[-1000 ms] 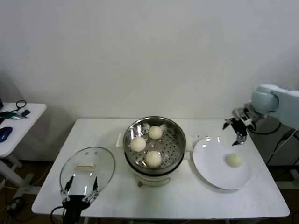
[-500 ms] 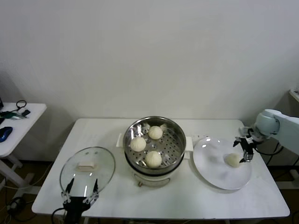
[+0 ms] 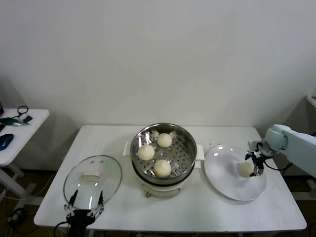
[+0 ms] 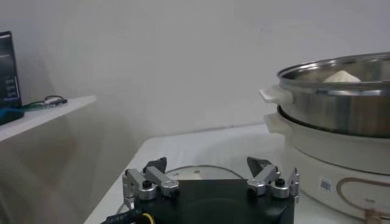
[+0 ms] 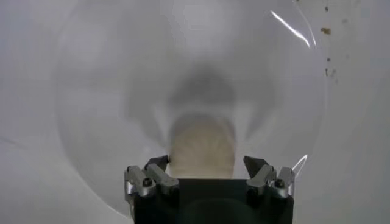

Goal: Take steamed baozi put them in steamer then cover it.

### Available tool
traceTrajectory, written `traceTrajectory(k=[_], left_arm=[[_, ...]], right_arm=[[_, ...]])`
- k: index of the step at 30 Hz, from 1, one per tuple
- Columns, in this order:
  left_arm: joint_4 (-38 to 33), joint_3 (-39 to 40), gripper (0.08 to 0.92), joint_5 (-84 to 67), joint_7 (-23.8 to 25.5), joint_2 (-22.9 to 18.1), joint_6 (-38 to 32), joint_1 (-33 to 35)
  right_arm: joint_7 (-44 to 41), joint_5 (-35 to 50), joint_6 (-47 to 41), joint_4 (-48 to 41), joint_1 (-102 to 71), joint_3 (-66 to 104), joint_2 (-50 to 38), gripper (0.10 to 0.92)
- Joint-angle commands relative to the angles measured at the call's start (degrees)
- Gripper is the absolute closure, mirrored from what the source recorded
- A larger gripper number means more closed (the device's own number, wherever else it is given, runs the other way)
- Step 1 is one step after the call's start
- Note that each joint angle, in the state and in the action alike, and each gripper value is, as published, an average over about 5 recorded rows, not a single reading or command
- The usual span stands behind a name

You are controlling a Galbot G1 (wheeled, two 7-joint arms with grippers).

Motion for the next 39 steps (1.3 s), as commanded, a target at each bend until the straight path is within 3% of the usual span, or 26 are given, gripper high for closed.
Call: traceTrajectory(k=[1,10,18,23,30,39], left_arm=[[-0.25,0.16,0.177,0.09,-0.06,0.03,-0.02,0.03],[-0.62,0.23,0.177,0.25,-0.26,0.14,0.19,0.08],[-1.06,0.67,0.177,0.30,-0.11,0.48,0.53,-0.16],[-1.11,1.08,0.177,0.38,-0.09,0.50,0.57,-0.20],[-1.73,0.97,0.177,0.22,-0.10,0.47,0.47,0.06],[-2.10,0.72,0.177,0.08,-0.17,0.26,0.33,0.32]], right_arm=[[-0.15,-0.89,-0.27,-1.37,-2.65,2.79,0.75,0.247],[-1.30,4.48,-0.92,5.44,8.95,-5.65,-1.93,0.385],[-1.32,24.72,-5.08,22.06,47.81,-34.27,1.20,0.397],[-1.10,36.17,-8.12,32.25,61.67,-38.77,7.59,0.396],[4.39,43.19,-12.99,39.87,58.82,-32.69,15.27,0.397],[10.13,37.85,-16.32,37.56,44.24,-29.54,22.07,0.395]])
